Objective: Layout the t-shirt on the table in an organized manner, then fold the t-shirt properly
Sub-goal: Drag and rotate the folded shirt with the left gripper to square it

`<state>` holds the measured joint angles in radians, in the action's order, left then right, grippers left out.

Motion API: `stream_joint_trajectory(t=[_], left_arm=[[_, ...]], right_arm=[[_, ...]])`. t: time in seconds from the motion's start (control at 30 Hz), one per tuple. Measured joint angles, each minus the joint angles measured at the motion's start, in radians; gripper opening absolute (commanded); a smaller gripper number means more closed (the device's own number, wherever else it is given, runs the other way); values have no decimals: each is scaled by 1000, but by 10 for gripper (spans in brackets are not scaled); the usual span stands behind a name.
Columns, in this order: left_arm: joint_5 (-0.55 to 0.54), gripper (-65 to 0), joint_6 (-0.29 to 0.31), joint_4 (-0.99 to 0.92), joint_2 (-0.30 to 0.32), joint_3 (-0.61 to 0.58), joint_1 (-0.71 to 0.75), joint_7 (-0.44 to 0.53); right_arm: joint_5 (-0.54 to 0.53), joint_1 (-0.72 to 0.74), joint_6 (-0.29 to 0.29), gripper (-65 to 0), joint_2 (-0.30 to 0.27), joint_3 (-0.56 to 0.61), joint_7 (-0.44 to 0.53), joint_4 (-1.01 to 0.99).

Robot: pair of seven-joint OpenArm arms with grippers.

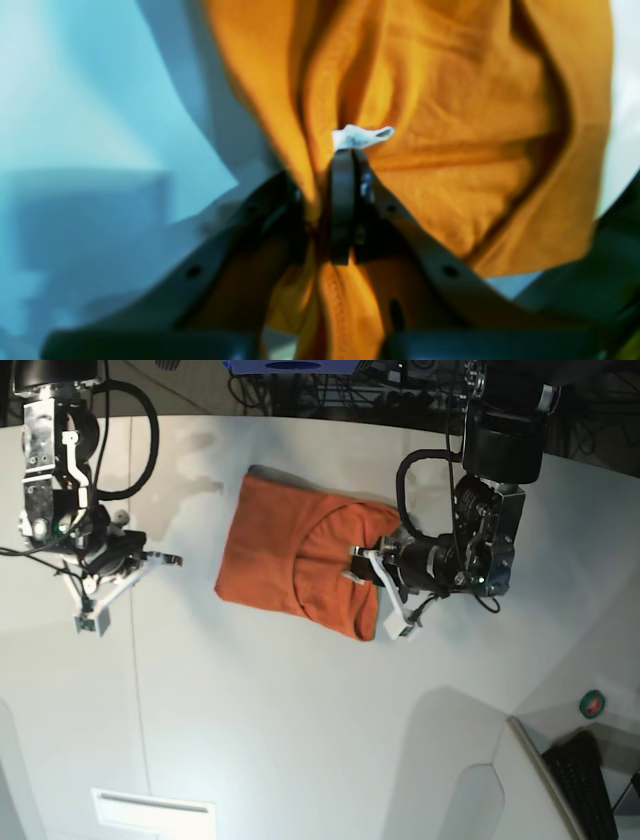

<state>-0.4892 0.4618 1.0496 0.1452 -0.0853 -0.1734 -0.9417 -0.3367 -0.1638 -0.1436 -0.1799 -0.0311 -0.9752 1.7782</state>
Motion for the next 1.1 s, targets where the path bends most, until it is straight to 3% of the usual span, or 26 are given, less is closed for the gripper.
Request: stream_joint_trajectory(t=[0.1, 0.23, 0.37, 0.43, 0.6, 0.73, 0.77, 0.87, 1.1], left_arm=[[13, -650, -3, 45, 64, -202, -36, 3], [29, -650, -6, 79, 142, -566, -165, -23], [35, -650, -8, 82, 140, -861, -290, -25], [29, -650, -6, 82, 135, -941, -325, -19], [69, -650, 0, 74, 70, -978, -377, -31], [255, -650, 5, 74, 7, -976, -382, -18], [279, -650, 37, 74, -5, -975, -377, 1], [296, -650, 126, 54, -31, -976, -369, 14], [303, -650, 130, -40, -63, -969, -378, 26]], right_arm=[[1, -2, 1, -650, 0, -40, 8, 0], [-1, -16, 2, -650, 0, -90, 7, 0], [-2, -20, 2, -650, 1, -126, 10, 0], [0, -32, 2, -650, 1, -138, 11, 0], [-3, -51, 2, -650, 3, -140, 7, 0], [-1, -54, 2, -650, 3, -140, 8, 0], [-1, -53, 2, -650, 3, -140, 8, 0], [-1, -53, 2, -650, 4, -140, 8, 0], [-1, -53, 2, -650, 4, -140, 8, 0]])
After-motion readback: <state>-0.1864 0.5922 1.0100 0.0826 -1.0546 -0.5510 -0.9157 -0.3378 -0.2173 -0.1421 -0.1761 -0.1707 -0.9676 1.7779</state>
